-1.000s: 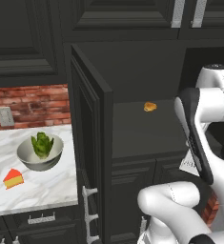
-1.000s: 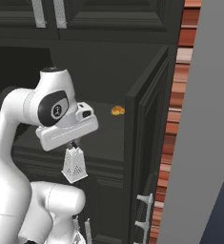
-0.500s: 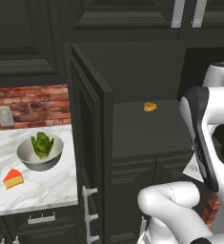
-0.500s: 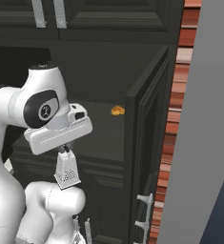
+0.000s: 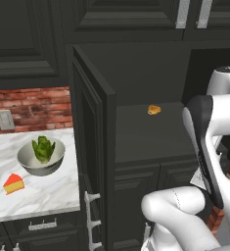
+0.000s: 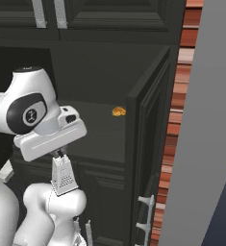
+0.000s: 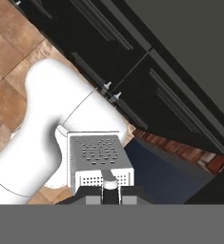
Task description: Pick the cheese from the fridge and the cheese grater from the cabinet and place them next to the salad bowl.
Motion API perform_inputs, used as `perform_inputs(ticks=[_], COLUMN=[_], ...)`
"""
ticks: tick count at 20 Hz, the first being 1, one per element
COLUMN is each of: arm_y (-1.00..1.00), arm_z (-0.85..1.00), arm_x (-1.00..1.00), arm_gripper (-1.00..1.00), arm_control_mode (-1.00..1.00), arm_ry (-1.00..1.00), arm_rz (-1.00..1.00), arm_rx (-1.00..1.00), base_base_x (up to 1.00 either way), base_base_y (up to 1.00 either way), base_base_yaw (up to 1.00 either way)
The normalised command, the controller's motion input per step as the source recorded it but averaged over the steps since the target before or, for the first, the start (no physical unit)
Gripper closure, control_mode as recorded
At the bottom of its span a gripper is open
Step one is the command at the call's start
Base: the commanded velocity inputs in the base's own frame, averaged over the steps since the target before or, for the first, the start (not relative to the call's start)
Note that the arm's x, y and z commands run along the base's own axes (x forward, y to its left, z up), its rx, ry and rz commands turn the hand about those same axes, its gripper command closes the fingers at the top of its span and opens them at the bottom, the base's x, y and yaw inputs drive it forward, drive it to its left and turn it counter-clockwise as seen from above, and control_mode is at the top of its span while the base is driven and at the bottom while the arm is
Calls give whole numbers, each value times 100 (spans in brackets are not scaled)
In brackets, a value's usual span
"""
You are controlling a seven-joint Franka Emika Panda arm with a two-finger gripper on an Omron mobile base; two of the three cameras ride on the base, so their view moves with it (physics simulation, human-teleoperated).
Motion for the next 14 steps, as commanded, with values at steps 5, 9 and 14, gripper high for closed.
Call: perform_inputs(ticks=[5,9,14], arm_y=[0,0,0], arm_z=[0,0,0], arm_x=[0,0,0], arm_gripper=[100,100,100], arm_control_mode=[-100,-100,100], arm_ry=[0,0,0], arm_rz=[0,0,0], arm_rx=[-1,0,0], base_base_x=[0,0,0], base_base_y=[0,0,0], base_base_yaw=[0,0,0])
